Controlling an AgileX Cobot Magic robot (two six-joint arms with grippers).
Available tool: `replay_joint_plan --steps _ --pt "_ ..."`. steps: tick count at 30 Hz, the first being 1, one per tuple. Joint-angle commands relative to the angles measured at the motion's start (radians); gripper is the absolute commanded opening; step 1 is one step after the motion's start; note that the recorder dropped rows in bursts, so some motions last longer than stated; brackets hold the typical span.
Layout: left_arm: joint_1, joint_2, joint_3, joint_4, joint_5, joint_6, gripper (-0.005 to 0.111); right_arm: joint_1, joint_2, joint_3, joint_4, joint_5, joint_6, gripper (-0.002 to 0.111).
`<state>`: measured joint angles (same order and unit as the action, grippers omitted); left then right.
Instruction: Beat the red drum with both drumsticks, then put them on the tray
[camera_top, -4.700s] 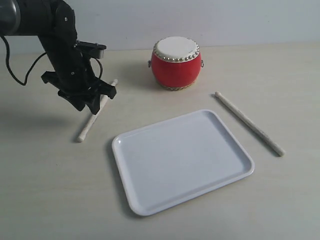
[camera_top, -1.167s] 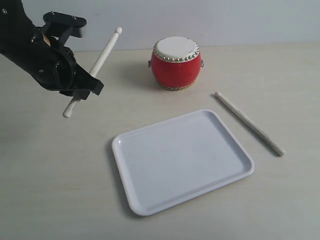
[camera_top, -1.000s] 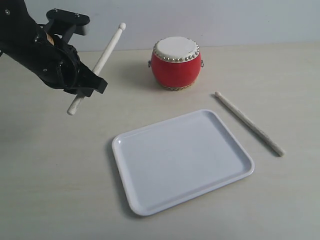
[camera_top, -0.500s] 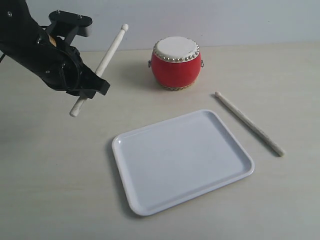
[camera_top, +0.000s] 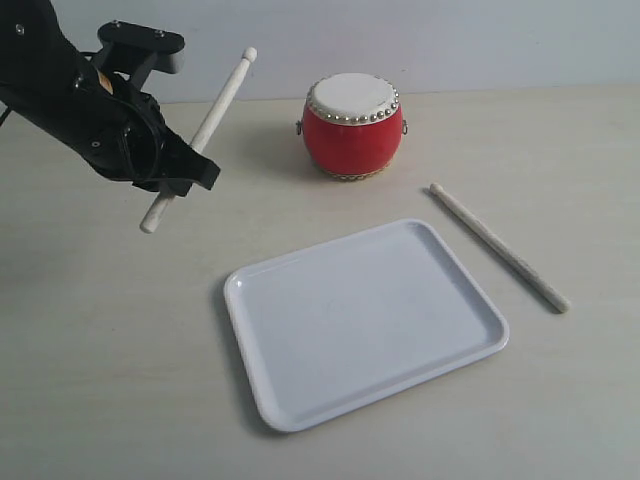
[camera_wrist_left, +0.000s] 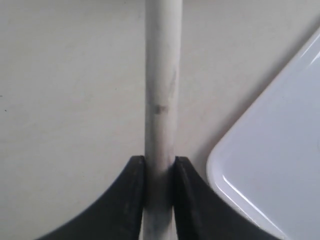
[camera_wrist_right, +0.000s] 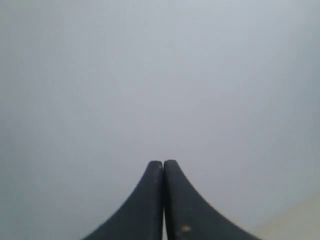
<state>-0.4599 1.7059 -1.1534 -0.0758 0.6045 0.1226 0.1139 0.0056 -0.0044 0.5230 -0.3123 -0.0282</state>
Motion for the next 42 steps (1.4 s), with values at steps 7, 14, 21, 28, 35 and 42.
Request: replay_joint_plan --steps 7,14,21,28,35,42 --pt "-0.006 -0.007 0.002 -0.007 -0.008 -0.004 0.000 -0.004 0.725 -0.809 -0.161 0.565 -0.092 0.000" --pt "-0.006 -0.007 0.002 -0.007 0.011 -0.004 0.000 -0.004 1.474 -1.447 -0.453 1.533 -0.099 0.000" --pt "-0.006 -0.007 0.002 -0.007 0.011 0.004 0.000 0.003 1.763 -1.467 -0.435 1.533 -0.136 0.000" --pt "-0.006 -0.007 0.002 -0.007 0.011 0.008 0.000 0.003 1.911 -1.466 -0.298 1.533 -0.299 0.000" --pt "-0.006 -0.007 0.002 -0.007 -0.007 0.025 0.000 0.003 1.936 -1.417 -0.351 1.533 -0.347 0.001" --pt "-0.006 -0.007 0.002 -0.007 -0.012 0.027 0.000 0.003 1.934 -1.281 -0.365 1.474 -0.347 0.021"
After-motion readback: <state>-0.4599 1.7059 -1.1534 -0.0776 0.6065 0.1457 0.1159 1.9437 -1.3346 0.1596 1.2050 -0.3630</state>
